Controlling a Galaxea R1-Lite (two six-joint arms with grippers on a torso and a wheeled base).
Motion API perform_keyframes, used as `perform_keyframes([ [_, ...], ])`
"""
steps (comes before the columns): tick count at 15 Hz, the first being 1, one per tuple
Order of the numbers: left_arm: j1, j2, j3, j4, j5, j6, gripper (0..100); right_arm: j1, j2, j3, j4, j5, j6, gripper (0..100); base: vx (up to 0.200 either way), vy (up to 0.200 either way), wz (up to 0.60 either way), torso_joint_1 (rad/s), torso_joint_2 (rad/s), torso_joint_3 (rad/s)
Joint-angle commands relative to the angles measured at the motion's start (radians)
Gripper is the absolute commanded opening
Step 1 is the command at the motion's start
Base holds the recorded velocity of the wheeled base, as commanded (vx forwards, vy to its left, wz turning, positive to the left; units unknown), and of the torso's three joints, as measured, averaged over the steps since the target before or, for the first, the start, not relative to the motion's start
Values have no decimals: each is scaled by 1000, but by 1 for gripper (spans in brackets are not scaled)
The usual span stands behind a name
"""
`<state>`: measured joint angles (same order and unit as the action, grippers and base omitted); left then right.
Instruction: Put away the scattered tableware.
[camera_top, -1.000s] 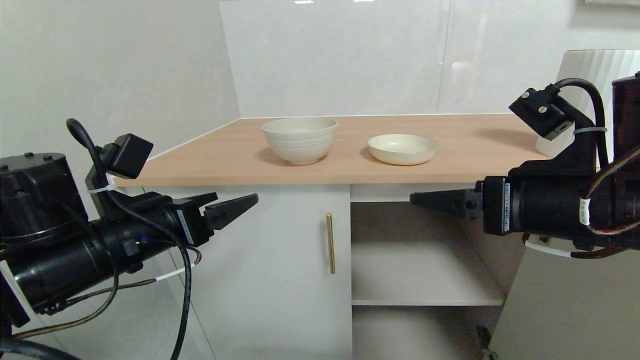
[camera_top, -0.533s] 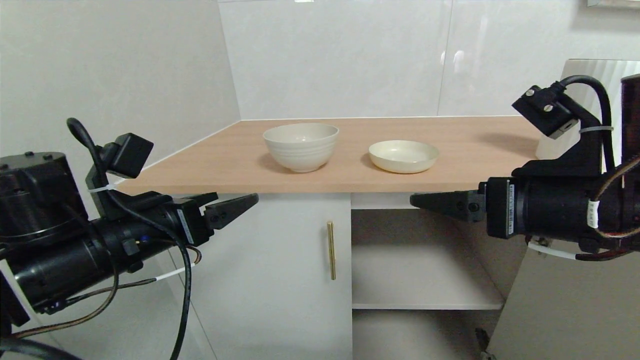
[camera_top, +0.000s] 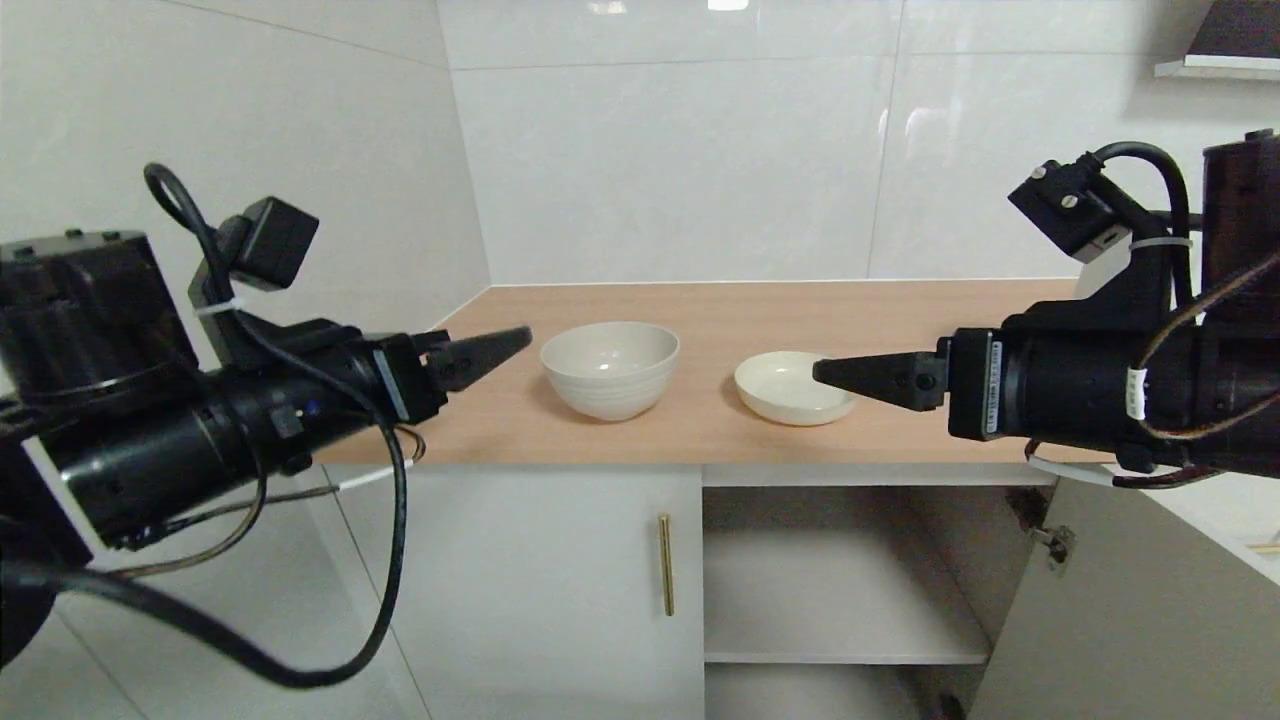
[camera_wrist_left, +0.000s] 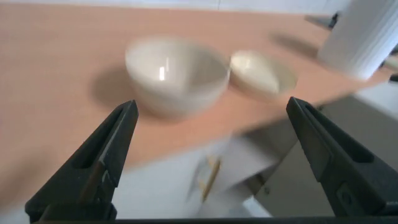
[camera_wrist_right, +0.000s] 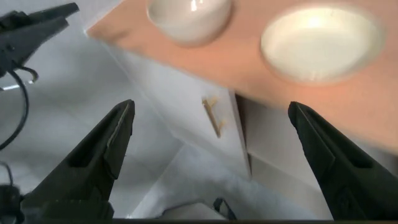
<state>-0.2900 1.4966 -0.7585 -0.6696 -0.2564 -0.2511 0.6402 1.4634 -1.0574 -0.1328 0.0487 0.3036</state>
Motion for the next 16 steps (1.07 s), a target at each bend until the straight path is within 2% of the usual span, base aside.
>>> perform_keyframes([
  [1, 2, 109, -203, 131, 12, -14, 100, -42, 78, -41, -22, 2, -1, 100, 0, 0, 0, 119, -295, -168],
  [2, 2, 109, -203, 131, 12, -14, 100, -42, 78, -41, -22, 2, -1, 100, 0, 0, 0, 66, -159, -100],
  [3, -20, 114, -341, 351, 12, -79, 100, -82, 135, -64, -41, 0, -18, 100, 0, 0, 0, 41, -90, -61],
  [4, -21, 109, -354, 435, 5, -109, 100, -93, 167, -101, -34, -12, -20, 100, 0, 0, 0, 22, -51, -36],
  [5, -31, 109, -364, 504, 11, -109, 100, -111, 195, -153, -5, -23, -1, 100, 0, 0, 0, 0, 0, 0],
  [7, -35, 90, -412, 648, 16, -116, 100, -123, 256, -306, 197, -104, 80, 100, 0, 0, 0, 0, 0, 0],
  [8, -37, 88, -424, 665, 17, -126, 100, -125, 275, -343, 243, -124, 104, 100, 0, 0, 0, 0, 0, 0],
  [9, -37, 100, -447, 659, 31, -191, 100, -131, 316, -406, 302, -168, 140, 100, 0, 0, 0, 0, 0, 0],
  [10, -46, 148, -507, 651, 100, -309, 100, -136, 374, -443, 311, -259, 147, 100, 0, 0, 0, 0, 0, 0],
  [11, -70, 194, -555, 657, 184, -359, 100, -148, 419, -467, 309, -336, 147, 100, 0, 0, 0, 0, 0, 0],
  [12, -84, 234, -573, 657, 266, -361, 100, -151, 443, -483, 309, -371, 149, 100, 0, 0, 0, 0, 0, 0],
  [13, -97, 260, -581, 654, 298, -363, 100, -151, 448, -483, 308, -371, 149, 100, 0, 0, 0, 0, 0, 0],
  [15, -106, 278, -585, 654, 304, -363, 100, -151, 449, -483, 308, -371, 149, 100, 0, 0, 0, 0, 0, 0],
  [16, -112, 352, -602, 653, 328, -363, 100, -154, 451, -483, 308, -371, 155, 100, 0, 0, 0, 0, 0, 0],
])
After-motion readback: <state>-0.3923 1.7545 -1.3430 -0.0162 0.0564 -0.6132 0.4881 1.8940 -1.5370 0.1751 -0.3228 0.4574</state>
